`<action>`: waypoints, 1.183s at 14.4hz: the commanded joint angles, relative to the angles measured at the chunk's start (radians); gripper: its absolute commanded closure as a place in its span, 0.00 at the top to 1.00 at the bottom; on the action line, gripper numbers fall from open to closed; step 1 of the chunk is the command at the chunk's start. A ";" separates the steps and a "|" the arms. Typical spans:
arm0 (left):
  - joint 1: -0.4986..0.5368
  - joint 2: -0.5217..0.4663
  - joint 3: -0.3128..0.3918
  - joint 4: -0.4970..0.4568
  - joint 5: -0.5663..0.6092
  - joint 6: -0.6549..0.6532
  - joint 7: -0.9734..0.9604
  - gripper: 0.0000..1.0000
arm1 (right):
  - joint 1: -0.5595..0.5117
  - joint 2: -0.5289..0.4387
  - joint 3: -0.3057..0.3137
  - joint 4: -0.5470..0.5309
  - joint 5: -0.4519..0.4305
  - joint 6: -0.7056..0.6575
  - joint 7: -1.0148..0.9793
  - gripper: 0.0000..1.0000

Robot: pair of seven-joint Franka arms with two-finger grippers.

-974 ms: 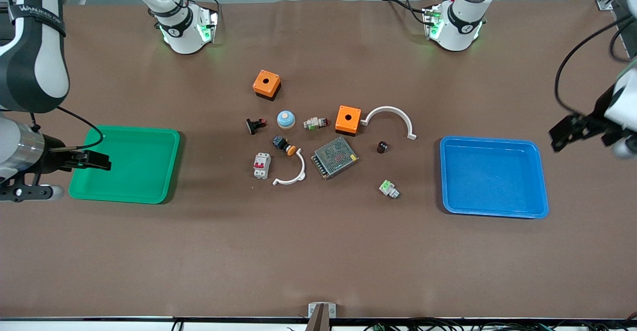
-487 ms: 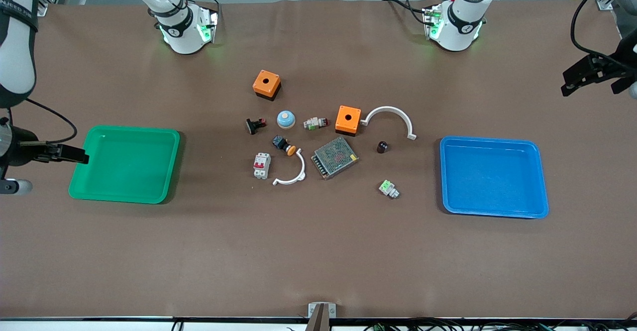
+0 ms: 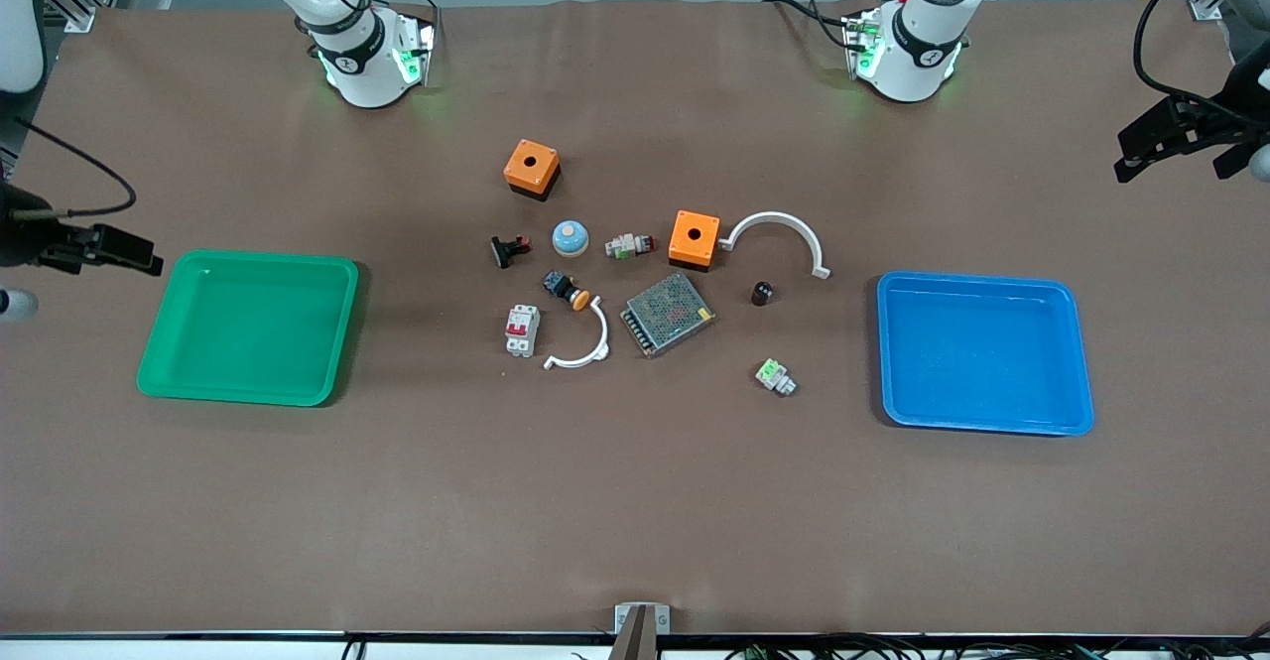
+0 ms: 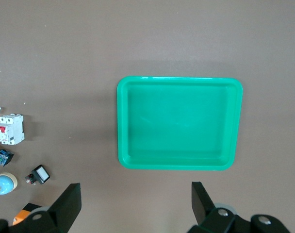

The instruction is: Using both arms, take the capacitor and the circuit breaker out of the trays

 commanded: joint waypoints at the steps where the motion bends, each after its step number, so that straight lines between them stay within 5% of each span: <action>1: 0.002 -0.022 -0.003 -0.023 -0.022 0.020 0.014 1.00 | -0.008 -0.185 0.017 -0.222 -0.016 0.072 -0.003 1.00; 17: 0.000 -0.020 -0.041 -0.036 -0.025 0.043 -0.010 1.00 | -0.001 -0.256 0.021 -0.259 -0.042 0.074 0.031 1.00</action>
